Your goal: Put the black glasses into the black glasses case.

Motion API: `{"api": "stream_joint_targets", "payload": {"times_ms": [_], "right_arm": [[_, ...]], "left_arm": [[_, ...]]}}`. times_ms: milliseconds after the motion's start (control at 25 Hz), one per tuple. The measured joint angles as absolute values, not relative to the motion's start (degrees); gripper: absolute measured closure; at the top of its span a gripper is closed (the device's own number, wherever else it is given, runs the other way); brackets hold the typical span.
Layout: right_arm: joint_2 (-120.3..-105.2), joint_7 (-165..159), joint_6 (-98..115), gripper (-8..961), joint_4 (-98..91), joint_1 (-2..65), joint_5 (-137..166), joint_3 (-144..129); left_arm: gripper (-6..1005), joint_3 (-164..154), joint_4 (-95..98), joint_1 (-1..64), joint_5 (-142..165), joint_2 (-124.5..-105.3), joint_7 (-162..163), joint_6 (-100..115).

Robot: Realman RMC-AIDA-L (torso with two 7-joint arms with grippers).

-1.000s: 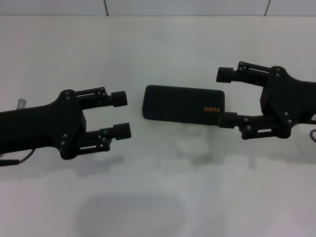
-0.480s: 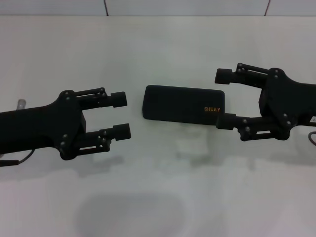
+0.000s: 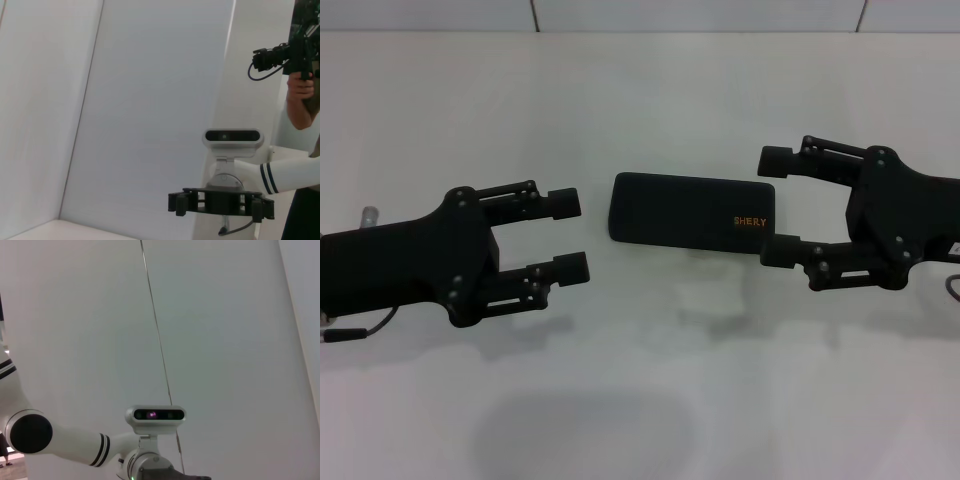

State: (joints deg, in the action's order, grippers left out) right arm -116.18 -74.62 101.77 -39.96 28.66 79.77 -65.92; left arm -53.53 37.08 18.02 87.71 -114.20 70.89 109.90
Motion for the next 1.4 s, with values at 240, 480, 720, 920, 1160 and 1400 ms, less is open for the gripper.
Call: {"api": "stream_joint_targets", "payload": {"times_ms": [240,480,720,920,1160,1400], "right_arm": [[-116.09,-74.62,102.07,63,-39.96,28.43,79.78,-65.9],[-116.02,-74.62,102.22,63,-39.97,28.39,79.8,-65.86],[-116.0,-74.62,102.22,63,-39.99,28.28,79.81,-65.83],[-116.0,-74.62,102.22,63,-39.99,28.28,79.81,-65.82],[-116.01,-74.62,102.22,63,-39.99,28.3,79.81,-65.9],[-116.01,-74.62,102.21,63,-39.99,28.25,79.81,-65.87]], "left_arm": [[328,-53.52,36.76,17.99,87.71,-114.47,70.07,109.86],[328,-53.52,36.73,18.04,87.5,-114.51,70.05,109.85],[328,-53.52,36.73,18.02,87.47,-114.52,70.05,109.85],[328,-53.52,36.73,18.02,87.5,-114.52,70.05,109.79],[328,-53.52,36.74,18.02,87.66,-114.52,70.05,109.77],[328,-53.52,36.73,18.02,87.77,-114.59,70.05,109.77]]}}
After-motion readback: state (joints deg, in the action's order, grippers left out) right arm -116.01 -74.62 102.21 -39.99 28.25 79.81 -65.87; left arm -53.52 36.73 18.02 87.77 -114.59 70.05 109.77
